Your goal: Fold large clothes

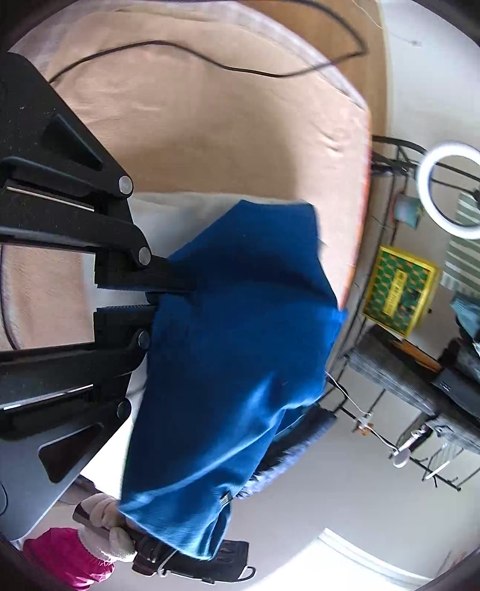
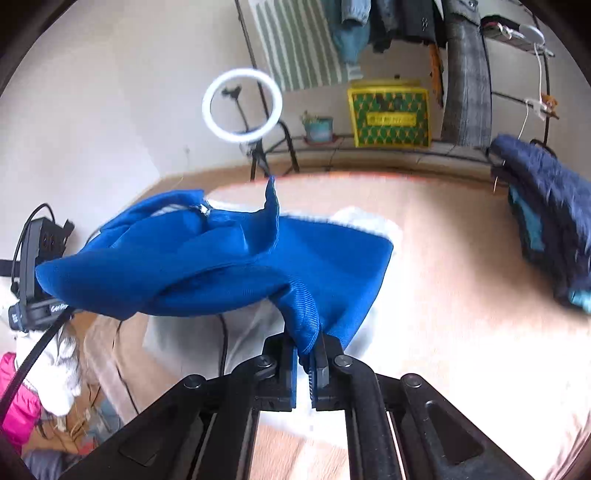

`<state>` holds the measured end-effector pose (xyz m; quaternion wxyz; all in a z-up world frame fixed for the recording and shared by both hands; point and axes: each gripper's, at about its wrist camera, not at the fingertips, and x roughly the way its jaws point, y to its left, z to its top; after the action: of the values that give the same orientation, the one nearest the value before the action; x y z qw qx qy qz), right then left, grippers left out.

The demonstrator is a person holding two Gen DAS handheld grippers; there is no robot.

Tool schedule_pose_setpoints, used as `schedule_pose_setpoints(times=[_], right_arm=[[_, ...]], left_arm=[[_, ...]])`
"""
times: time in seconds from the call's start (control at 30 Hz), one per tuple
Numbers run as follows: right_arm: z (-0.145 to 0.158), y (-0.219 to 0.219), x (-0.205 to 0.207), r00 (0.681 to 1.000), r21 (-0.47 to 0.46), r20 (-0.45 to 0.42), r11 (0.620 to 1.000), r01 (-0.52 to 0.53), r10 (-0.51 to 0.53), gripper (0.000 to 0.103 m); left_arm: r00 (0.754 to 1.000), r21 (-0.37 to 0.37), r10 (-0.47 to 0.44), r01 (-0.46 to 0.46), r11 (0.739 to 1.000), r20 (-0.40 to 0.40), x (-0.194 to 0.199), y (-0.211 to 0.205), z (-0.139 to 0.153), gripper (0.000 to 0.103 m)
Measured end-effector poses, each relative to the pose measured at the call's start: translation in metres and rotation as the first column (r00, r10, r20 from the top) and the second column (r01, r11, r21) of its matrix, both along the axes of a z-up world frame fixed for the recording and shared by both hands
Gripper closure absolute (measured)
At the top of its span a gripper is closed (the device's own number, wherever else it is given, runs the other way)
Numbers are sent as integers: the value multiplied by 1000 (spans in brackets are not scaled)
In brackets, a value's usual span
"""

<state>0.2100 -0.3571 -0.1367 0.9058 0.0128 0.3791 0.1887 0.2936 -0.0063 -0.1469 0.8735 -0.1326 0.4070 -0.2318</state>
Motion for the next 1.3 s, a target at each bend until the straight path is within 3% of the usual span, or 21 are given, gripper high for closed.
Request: schedule_pose_setpoints(times=[0.13,0.2,0.3,0.43,0.63,0.8,1.0,1.13,1.17,1.23,1.27,1.3], right_arm=[[-29,4,-10,998,-78,-55,997,-13,8,97],[-35,2,-14,997,-103,-76,995,-8,0,90],[-28,-4,-28,998,-118,-68,993,-12,4,73],[-6,-19,-64,1000,-134,-6,991,-8,7,72],[59,-52,-126,990,-88,138,996,15,-3,70],[126,-77,-163,961,-37,275,998,50,-38,59],[182,-99,-184,926,36,366,996,83,-90,54],[211,-109,-191,906,52,409,994,95,-108,53],[219,-112,-191,899,53,422,993,107,-119,53],[233,-117,-194,887,66,441,991,120,-137,51],[237,-120,-192,885,76,443,989,125,-146,45],[238,-122,-191,890,81,433,990,120,-143,37]], left_arm=[[998,24,-17,19,1000,-55,-10,1,-21,99],[999,53,-31,33,998,-40,-22,2,-21,91],[997,85,-63,66,994,-37,-42,10,-14,86],[999,91,-49,47,995,24,-82,40,10,86],[989,7,16,-17,1000,146,-138,100,89,84],[965,-34,80,-74,997,249,-173,144,164,70],[949,-77,120,-101,992,293,-195,179,231,68],[919,-72,148,-130,989,366,-207,195,278,68],[910,-72,155,-137,988,385,-209,199,289,65],[891,-79,176,-157,984,417,-212,206,305,47],[892,-82,174,-154,985,417,-210,207,306,36],[896,-82,166,-145,986,411,-207,206,303,35]])
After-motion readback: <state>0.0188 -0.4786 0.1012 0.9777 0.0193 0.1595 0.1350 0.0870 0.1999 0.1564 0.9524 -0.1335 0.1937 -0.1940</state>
